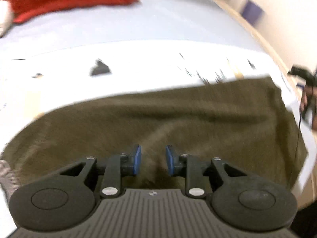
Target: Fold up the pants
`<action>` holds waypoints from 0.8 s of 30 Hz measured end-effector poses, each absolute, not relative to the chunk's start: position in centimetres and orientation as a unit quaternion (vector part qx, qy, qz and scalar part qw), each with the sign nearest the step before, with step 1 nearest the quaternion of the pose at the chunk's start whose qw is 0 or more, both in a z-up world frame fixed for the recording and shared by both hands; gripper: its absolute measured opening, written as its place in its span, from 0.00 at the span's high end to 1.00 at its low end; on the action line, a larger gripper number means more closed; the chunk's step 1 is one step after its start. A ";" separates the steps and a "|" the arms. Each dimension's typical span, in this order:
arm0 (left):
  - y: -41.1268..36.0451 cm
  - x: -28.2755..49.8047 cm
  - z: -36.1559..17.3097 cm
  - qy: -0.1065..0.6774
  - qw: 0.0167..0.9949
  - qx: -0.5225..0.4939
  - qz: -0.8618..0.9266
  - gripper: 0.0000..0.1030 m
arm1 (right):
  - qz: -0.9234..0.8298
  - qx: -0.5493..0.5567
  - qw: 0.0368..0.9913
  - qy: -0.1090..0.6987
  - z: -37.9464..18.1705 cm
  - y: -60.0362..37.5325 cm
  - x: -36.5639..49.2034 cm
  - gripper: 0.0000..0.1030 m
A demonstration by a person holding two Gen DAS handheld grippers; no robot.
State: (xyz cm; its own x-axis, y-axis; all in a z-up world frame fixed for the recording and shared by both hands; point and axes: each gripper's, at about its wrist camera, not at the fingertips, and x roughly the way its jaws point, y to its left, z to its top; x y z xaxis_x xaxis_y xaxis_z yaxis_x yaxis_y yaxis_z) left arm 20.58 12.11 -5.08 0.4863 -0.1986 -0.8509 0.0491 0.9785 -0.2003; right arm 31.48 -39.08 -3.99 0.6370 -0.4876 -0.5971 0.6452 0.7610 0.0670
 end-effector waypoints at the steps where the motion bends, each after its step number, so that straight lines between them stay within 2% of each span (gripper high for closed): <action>1: 13.2 20.9 -4.5 0.491 0.866 -0.085 -0.049 0.69 | -0.259 0.146 0.911 0.287 -3.8 -37.3 32.5 0.37; 5: 16.4 21.2 -3.7 0.476 0.871 -0.126 0.015 0.69 | -0.070 0.286 0.885 0.362 -6.8 -32.9 36.2 0.37; 9: 18.0 21.4 -3.8 0.474 0.869 -0.136 0.047 0.69 | -0.103 0.352 0.827 0.427 -11.6 -30.5 38.3 0.37; 12: 19.1 21.4 -3.9 0.474 0.868 -0.135 0.057 0.69 | -0.146 0.358 0.814 0.432 -13.4 -30.4 39.4 0.40; 14: 19.8 20.7 -4.0 0.473 0.869 -0.132 0.063 0.69 | -0.174 0.305 0.831 0.432 -13.3 -29.0 40.4 0.59; 16: 20.7 20.5 -4.2 0.473 0.868 -0.128 0.072 0.69 | -0.209 0.239 0.842 0.435 -13.3 -28.2 41.5 0.86; 17: 21.2 20.3 -4.2 0.472 0.868 -0.128 0.080 0.69 | -0.207 0.223 0.851 0.429 -13.4 -27.8 41.8 0.93; 19: 22.4 20.0 -4.3 0.471 0.867 -0.132 0.093 0.69 | -0.200 0.190 0.868 0.414 -13.5 -27.4 42.2 0.96; 24: 23.9 19.5 -4.5 0.472 0.865 -0.134 0.104 0.69 | -0.184 0.282 0.881 0.331 -13.7 -31.2 42.3 0.95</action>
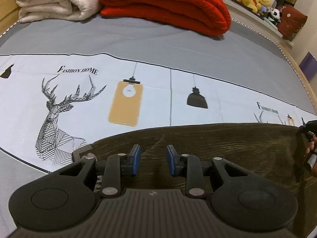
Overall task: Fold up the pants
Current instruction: 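Grasp the waistband with the left gripper while the right gripper releases the leg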
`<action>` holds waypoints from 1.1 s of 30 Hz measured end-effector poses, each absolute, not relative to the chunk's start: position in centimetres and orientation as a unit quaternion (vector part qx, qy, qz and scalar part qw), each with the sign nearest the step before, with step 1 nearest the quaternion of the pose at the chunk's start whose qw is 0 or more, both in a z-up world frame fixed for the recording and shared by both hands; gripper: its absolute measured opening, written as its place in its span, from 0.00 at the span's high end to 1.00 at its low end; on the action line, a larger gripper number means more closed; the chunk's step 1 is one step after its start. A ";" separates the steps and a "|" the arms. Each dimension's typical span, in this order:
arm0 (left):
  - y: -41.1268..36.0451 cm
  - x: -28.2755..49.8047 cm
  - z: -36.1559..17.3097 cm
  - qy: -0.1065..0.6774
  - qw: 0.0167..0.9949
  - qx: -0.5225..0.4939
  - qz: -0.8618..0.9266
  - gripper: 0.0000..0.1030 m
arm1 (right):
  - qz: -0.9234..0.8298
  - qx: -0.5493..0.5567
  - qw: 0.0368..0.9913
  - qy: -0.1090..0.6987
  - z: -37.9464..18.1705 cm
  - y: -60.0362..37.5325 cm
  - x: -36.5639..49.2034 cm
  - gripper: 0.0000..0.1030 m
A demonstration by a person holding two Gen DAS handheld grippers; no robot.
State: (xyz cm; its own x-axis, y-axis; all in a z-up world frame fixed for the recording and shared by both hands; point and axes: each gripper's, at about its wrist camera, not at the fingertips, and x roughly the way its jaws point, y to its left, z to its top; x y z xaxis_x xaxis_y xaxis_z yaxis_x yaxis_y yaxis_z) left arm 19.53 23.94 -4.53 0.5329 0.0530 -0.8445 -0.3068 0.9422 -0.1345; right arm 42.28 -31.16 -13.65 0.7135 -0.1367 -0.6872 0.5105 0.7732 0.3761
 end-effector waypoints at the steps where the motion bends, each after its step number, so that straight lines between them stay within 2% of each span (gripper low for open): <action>1: 24.1 19.5 -4.6 0.474 0.864 -0.133 0.104 0.69 | -0.169 0.298 0.880 0.331 -14.1 -32.0 42.5 0.94; 3: 24.3 19.6 -5.2 0.481 0.861 -0.130 0.105 0.69 | -0.154 0.316 0.869 0.348 -15.1 -33.1 42.5 0.91; 7: 24.8 20.0 -7.1 0.504 0.847 -0.130 0.105 0.69 | -0.139 0.312 0.876 0.339 -13.0 -33.0 41.9 0.72; 14: 26.8 19.9 -9.4 0.528 0.826 -0.143 0.140 0.70 | -0.043 0.322 0.899 0.295 -2.6 -30.3 37.9 0.70; 19: 28.7 18.8 -8.7 0.500 0.835 -0.143 0.179 0.69 | 0.009 0.295 0.920 0.257 5.2 -29.5 29.5 0.52; 21: 29.9 18.2 -8.7 0.490 0.835 -0.163 0.189 0.66 | 0.023 0.272 0.930 0.245 6.9 -29.6 25.5 0.51; 23: 31.1 17.7 -9.1 0.488 0.833 -0.184 0.185 0.47 | 0.025 0.249 0.940 0.233 7.7 -30.0 21.4 0.50; 24: 31.4 17.5 -9.5 0.489 0.833 -0.191 0.178 0.44 | 0.022 0.237 0.944 0.230 7.8 -30.3 19.6 0.50; 26: 31.7 17.3 -10.3 0.493 0.834 -0.188 0.161 0.42 | 0.005 0.205 0.951 0.233 7.1 -31.1 16.3 0.50; 28: 31.5 17.3 -11.2 0.491 0.841 -0.166 0.153 0.42 | -0.003 0.186 0.945 0.270 6.6 -32.0 14.9 0.50; 33: 30.7 17.1 -13.0 0.484 0.854 -0.115 0.150 0.40 | -0.049 0.134 0.953 0.266 6.5 -34.3 11.5 0.50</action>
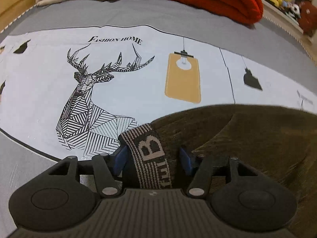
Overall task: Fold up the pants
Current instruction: 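Grasp the waistband with the left gripper while the right gripper releases the leg, then lift the grey waistband with the left gripper and fold it over the pants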
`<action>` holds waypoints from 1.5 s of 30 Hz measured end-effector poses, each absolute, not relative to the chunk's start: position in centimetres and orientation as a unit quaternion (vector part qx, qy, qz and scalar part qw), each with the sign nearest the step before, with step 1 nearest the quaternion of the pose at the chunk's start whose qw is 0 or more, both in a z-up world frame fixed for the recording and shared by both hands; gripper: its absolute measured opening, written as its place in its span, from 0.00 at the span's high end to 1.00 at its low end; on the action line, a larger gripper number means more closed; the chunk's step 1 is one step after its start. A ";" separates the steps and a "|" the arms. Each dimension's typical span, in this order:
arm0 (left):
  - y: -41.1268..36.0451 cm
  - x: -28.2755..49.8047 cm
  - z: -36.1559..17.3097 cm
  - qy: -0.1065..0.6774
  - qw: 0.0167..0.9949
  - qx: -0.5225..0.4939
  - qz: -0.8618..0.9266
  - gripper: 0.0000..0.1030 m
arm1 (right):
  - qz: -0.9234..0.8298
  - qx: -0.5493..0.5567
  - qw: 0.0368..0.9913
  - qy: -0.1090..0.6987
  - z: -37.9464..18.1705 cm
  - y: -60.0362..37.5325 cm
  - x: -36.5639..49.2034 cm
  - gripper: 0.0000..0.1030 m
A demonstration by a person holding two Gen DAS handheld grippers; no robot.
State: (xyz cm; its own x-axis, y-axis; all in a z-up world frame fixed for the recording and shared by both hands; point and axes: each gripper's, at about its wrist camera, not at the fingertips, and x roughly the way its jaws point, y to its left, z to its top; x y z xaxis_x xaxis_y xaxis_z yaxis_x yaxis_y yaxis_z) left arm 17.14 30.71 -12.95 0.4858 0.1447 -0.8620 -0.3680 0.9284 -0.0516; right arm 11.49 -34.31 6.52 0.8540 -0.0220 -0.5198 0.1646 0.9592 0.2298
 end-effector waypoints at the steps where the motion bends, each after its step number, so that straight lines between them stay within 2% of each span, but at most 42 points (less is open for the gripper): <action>1: 30.5 17.2 -13.1 0.485 0.854 -0.107 0.154 0.43 | -0.051 0.129 0.952 0.271 6.3 -34.6 11.0 0.50; 5: 29.5 17.8 -13.0 0.495 0.851 -0.067 0.162 0.64 | -0.053 0.126 0.950 0.282 5.8 -36.0 9.5 0.50; 9: 29.0 17.5 -12.8 0.477 0.859 -0.024 0.182 0.69 | -0.064 0.096 0.953 0.282 5.6 -35.9 9.4 0.50; 12: 28.7 17.5 -12.7 0.474 0.853 0.020 0.216 0.69 | -0.064 0.088 0.951 0.288 5.3 -35.5 10.1 0.50; 19: 29.6 16.2 -6.8 0.483 0.852 -0.080 0.185 0.55 | -0.034 0.082 0.949 0.303 5.0 -33.4 12.1 0.50; 24: 28.3 13.4 -3.9 0.542 0.819 -0.080 0.173 0.55 | -0.007 0.090 0.946 0.310 5.1 -31.7 13.3 0.50; 28: 26.1 9.0 -2.4 0.545 0.823 -0.067 0.143 0.54 | 0.013 0.145 0.938 0.315 5.3 -30.8 13.9 0.50; 32: 25.6 5.5 -5.8 0.559 0.809 -0.126 0.132 0.53 | 0.033 0.166 0.931 0.322 5.4 -29.6 13.9 0.50; 35: 25.5 5.0 -9.4 0.612 0.768 -0.132 0.134 0.53 | 0.040 0.146 0.934 0.325 5.5 -28.5 13.5 0.50; 42: 25.0 4.6 -10.0 0.603 0.786 -0.110 0.083 0.50 | 0.046 0.093 0.938 0.330 5.6 -28.1 12.3 0.50; 45: 24.4 4.5 -11.1 0.614 0.784 -0.065 0.068 0.56 | 0.034 0.091 0.936 0.337 5.3 -29.3 12.2 0.50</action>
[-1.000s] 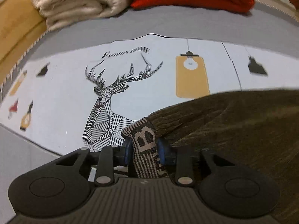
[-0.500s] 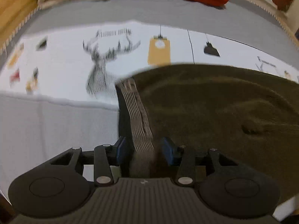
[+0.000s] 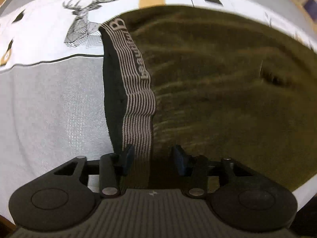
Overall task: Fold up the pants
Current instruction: 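Lift the grey waistband with the left gripper and fold it over the pants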
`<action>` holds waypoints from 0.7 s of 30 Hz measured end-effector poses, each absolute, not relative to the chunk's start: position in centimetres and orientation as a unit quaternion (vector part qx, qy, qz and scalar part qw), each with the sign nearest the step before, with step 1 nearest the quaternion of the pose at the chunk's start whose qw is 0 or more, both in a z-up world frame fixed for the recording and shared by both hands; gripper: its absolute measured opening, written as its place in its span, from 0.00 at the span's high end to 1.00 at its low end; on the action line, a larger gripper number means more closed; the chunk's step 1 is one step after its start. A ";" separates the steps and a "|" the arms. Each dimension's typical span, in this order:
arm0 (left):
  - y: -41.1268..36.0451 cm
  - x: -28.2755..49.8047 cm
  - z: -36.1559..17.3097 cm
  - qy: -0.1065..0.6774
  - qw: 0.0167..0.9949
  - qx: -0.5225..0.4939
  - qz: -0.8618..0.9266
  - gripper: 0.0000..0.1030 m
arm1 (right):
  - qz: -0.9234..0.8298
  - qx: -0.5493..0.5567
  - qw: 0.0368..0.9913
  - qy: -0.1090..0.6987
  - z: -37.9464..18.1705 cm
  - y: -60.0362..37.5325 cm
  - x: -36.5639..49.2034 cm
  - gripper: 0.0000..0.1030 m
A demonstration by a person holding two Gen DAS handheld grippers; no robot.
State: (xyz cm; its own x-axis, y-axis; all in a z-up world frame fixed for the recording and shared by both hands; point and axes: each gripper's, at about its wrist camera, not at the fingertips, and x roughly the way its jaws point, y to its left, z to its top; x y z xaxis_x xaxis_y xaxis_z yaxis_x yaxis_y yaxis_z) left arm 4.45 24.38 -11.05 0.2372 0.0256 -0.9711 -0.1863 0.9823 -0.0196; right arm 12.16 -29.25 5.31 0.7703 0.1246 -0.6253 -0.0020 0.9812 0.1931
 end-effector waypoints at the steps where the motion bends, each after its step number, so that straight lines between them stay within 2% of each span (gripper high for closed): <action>1: 24.3 4.4 -11.1 0.614 0.785 -0.054 0.061 0.63 | 0.028 0.092 0.936 0.339 5.2 -29.7 12.1 0.50; 3: 24.1 4.2 -11.5 0.615 0.786 -0.030 0.058 0.83 | 0.017 0.093 0.935 0.342 5.0 -30.3 12.1 0.50; 4: 24.1 3.9 -11.6 0.620 0.783 -0.008 0.054 0.98 | 0.012 0.094 0.934 0.344 4.8 -30.7 12.2 0.50; 9: 23.7 3.0 -11.4 0.618 0.784 0.039 0.036 1.00 | -0.002 0.087 0.932 0.352 4.2 -31.1 12.4 0.50; 13: 24.0 2.6 -11.0 0.613 0.789 0.027 0.036 0.98 | 0.001 0.078 0.931 0.357 4.0 -30.4 12.7 0.50; 15: 24.6 2.8 -10.5 0.604 0.796 0.000 0.040 0.92 | 0.006 0.073 0.931 0.357 4.0 -29.9 12.8 0.50; 16: 25.1 2.9 -10.0 0.594 0.802 -0.018 0.048 0.75 | 0.009 0.070 0.931 0.357 4.0 -29.7 12.9 0.50; 17: 25.4 2.9 -9.6 0.587 0.807 -0.031 0.057 0.49 | 0.012 0.067 0.932 0.356 4.1 -29.4 12.9 0.50; 18: 25.7 3.0 -9.4 0.582 0.810 -0.039 0.066 0.40 | 0.015 0.064 0.932 0.356 4.2 -29.2 12.9 0.50; 19: 25.8 3.1 -9.4 0.581 0.810 -0.042 0.068 0.36 | 0.019 0.061 0.933 0.354 4.3 -28.9 12.8 0.50; 21: 25.4 3.1 -10.0 0.592 0.803 -0.039 0.060 0.36 | 0.025 0.052 0.934 0.353 4.4 -28.4 12.7 0.50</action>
State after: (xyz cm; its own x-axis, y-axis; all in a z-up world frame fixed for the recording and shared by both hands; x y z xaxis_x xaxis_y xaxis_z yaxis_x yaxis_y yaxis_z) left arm 3.13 25.43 -9.95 0.2916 0.0512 -0.9552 -0.1429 0.9897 0.0095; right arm 12.67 -28.42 4.41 0.7501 0.0838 -0.6559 -0.0101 0.9933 0.1154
